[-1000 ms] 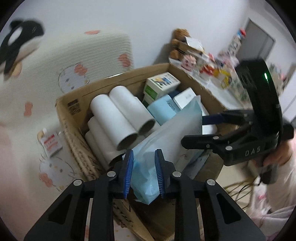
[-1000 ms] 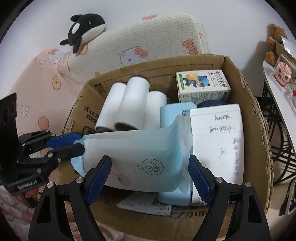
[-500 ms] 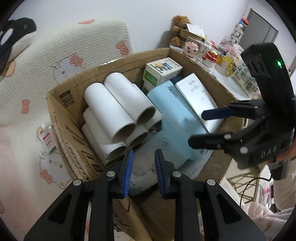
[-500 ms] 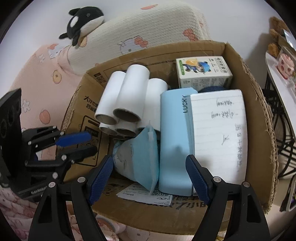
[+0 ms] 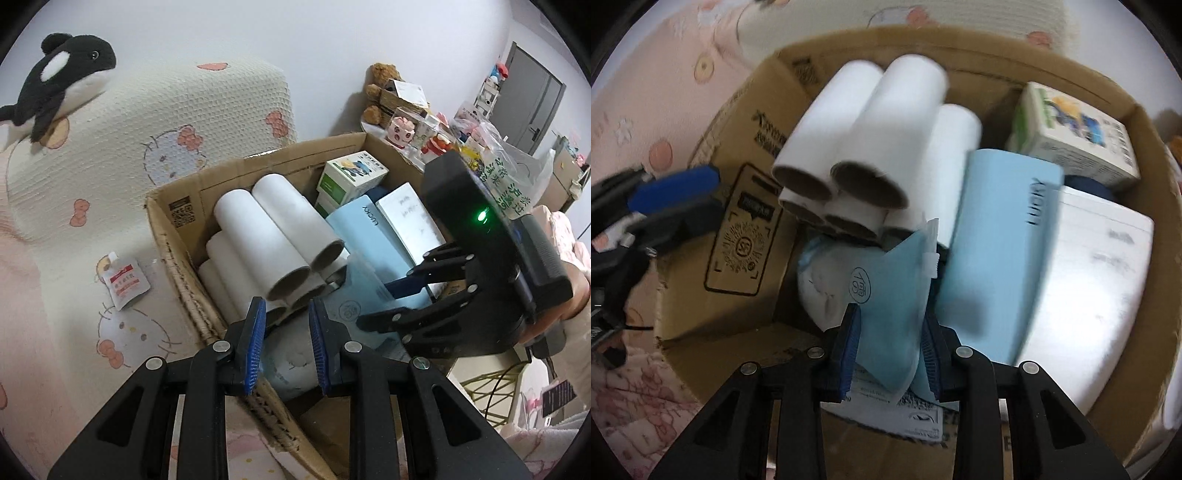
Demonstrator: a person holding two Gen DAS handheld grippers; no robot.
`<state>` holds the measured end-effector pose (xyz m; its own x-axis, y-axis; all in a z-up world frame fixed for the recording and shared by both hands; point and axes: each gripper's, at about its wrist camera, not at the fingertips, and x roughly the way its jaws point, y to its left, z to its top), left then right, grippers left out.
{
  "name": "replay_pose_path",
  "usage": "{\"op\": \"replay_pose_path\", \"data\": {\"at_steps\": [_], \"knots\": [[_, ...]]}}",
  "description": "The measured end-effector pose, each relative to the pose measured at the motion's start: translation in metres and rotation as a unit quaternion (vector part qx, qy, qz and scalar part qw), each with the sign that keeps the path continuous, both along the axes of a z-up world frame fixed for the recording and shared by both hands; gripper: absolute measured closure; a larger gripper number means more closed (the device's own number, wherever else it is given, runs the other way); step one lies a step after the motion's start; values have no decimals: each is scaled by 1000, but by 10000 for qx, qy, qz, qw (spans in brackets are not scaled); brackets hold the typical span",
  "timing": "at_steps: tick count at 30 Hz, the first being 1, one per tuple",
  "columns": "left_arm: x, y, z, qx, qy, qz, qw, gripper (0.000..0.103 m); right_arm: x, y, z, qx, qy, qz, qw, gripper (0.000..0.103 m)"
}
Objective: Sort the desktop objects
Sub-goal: 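Lower the blue bag into the box beside the white rolls and release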
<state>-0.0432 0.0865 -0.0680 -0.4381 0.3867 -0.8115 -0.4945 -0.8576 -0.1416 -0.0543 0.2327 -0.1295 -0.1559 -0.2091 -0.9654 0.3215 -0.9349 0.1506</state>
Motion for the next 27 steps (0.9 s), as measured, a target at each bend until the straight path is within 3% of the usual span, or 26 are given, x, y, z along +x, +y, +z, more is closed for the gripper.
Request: {"op": "replay_pose_path", "data": {"at_steps": [10, 13, 19, 20, 23, 27], "knots": [[7, 12, -1, -169, 12, -295, 9994, 73, 1, -8, 0, 212, -91, 149, 9996, 74], [6, 20, -4, -317, -89, -425, 9986, 68, 8, 3, 13, 182, 15, 33, 9998, 74], [1, 38, -3, -308, -399, -841, 9952, 67, 23, 33, 49, 64, 485, -232, 9985, 73], [-1, 43, -3, -333, -471, -913, 9942, 68, 25, 40, 56, 34, 568, -326, 9978, 73], [-2, 58, -5, -503, -538, -1121, 9910, 88, 27, 55, 69, -55, 710, -508, 9962, 73], [3, 84, -13, -1030, -477, -1528, 9817, 90, 33, 68, 81, -105, 864, -703, 9937, 71]]}}
